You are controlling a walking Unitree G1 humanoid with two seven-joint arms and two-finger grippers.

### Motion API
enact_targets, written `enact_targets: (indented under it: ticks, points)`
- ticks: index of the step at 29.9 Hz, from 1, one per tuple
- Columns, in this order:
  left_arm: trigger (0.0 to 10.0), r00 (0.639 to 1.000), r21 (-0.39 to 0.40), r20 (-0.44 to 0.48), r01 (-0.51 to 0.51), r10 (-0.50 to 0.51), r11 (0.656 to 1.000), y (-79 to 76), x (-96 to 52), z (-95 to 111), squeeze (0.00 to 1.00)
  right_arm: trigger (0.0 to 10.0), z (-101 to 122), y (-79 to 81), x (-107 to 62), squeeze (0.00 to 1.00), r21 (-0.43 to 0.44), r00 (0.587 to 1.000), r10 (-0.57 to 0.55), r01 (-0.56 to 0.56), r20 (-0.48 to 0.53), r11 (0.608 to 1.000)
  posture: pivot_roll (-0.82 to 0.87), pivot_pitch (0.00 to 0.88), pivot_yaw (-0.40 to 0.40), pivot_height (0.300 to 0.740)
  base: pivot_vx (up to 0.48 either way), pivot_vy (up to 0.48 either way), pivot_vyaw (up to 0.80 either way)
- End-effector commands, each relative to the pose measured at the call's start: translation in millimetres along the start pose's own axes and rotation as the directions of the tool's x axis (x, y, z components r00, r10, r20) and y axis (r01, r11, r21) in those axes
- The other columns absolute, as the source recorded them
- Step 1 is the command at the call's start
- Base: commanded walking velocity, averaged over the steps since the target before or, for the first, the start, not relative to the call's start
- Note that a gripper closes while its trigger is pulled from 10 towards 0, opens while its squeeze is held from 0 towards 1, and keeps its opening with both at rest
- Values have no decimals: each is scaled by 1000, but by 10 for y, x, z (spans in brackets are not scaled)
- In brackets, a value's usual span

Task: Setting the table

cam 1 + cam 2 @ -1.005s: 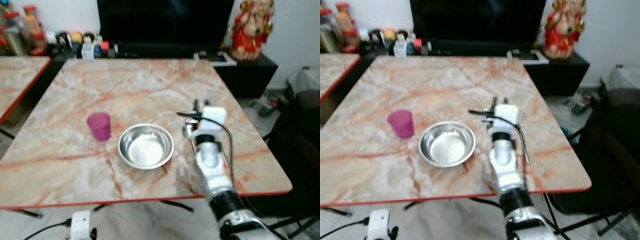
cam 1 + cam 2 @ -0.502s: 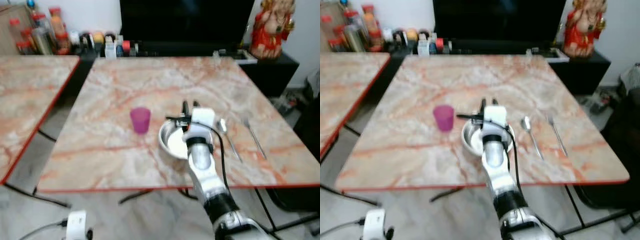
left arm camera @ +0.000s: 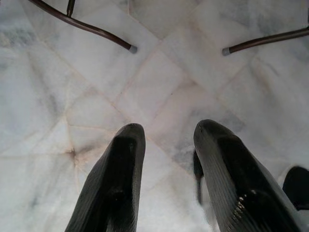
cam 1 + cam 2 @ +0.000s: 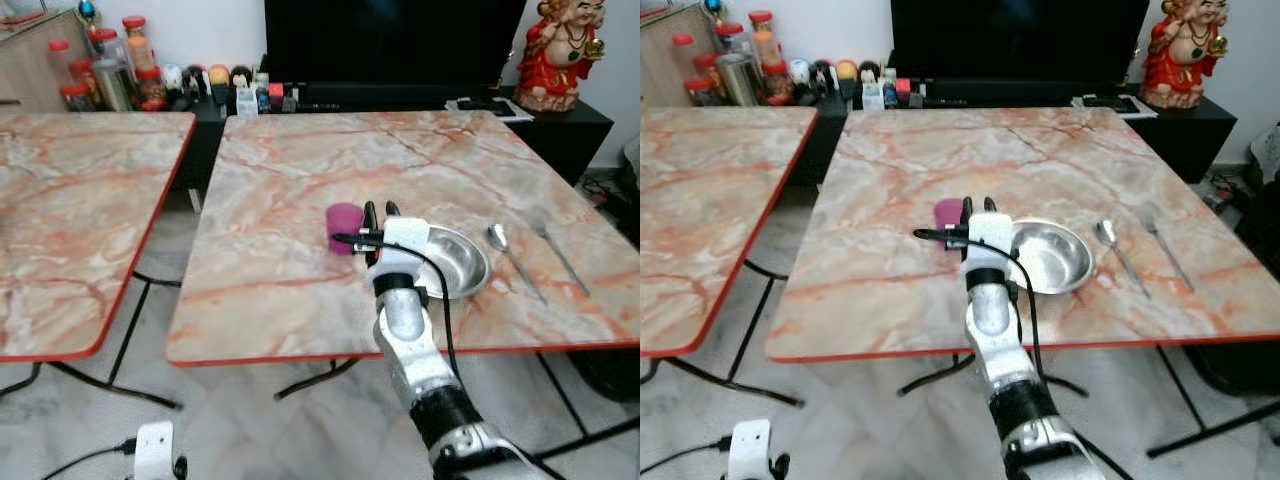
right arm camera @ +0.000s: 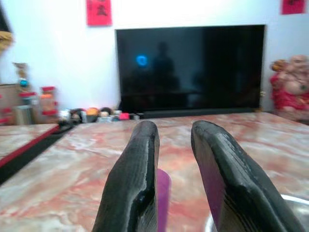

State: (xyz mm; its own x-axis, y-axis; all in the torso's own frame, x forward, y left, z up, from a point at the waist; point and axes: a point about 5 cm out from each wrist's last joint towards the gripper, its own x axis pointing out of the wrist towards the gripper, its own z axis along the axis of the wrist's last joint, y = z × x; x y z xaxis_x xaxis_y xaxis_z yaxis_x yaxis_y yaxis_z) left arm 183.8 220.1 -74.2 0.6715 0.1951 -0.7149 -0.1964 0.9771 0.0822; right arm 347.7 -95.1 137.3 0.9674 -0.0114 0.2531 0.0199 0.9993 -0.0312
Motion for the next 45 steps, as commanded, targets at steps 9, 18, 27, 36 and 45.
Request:
enact_targets:
  ticks: [9,18,27,36,45]
  points:
    - [10000,1000,-17,-15,-27,27,999,43,-21,-63,0,10000,59,54,25,0,15,1000,18,-19,12,1000,20,0,-31,740,0,380,0]
    - [10000,999,-25,-16,-34,34,999,52,-25,-74,0,10000,-151,89,-97,0,-9,991,111,-112,-79,994,19,0,-36,740,0,380,0]
    - [10000,999,-23,-18,-36,35,999,54,-28,-82,0,10000,-743,-114,-458,0,-34,928,143,-165,-344,986,21,0,-36,740,0,380,0]
    - [10000,999,-18,-17,-37,36,999,66,-29,-81,0,10000,-991,-323,-713,0,-53,890,115,-154,-442,987,19,0,-33,740,0,380,0]
    - [10000,999,-19,-21,-39,39,999,77,-39,-107,0,10000,-994,-362,-731,0,-47,898,112,-145,-425,988,23,0,-37,740,0,379,0]
